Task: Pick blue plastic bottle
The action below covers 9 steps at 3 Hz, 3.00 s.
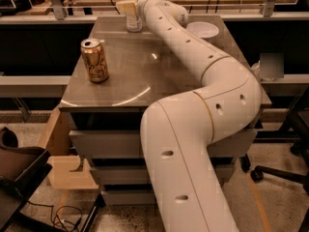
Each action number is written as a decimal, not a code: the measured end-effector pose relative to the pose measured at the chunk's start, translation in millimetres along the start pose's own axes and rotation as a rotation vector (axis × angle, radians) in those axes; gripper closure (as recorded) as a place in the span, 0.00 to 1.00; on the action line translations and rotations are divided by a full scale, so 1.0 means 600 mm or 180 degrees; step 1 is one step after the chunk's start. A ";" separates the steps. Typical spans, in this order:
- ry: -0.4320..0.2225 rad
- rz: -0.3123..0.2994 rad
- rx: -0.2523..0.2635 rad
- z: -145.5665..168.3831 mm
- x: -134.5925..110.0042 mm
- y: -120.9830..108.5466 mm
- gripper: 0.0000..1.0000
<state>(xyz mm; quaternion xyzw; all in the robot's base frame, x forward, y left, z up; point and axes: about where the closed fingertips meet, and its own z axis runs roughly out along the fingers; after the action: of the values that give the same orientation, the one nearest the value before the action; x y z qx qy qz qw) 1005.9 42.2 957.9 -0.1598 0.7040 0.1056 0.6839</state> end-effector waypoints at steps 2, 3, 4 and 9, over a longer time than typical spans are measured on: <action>-0.0121 0.0153 -0.0123 0.015 -0.001 0.020 0.00; -0.0170 0.0276 -0.0224 0.025 -0.001 0.033 0.00; -0.0160 0.0289 -0.0247 0.029 0.001 0.035 0.00; -0.0018 0.0257 -0.0275 0.058 0.041 0.046 0.64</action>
Offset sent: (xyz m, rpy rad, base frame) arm 0.0169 0.0154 0.0051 0.1272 -0.0308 0.0762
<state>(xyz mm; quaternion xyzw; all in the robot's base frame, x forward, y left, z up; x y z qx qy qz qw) 1027.8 78.4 930.0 -0.1602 0.7027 0.1639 0.6736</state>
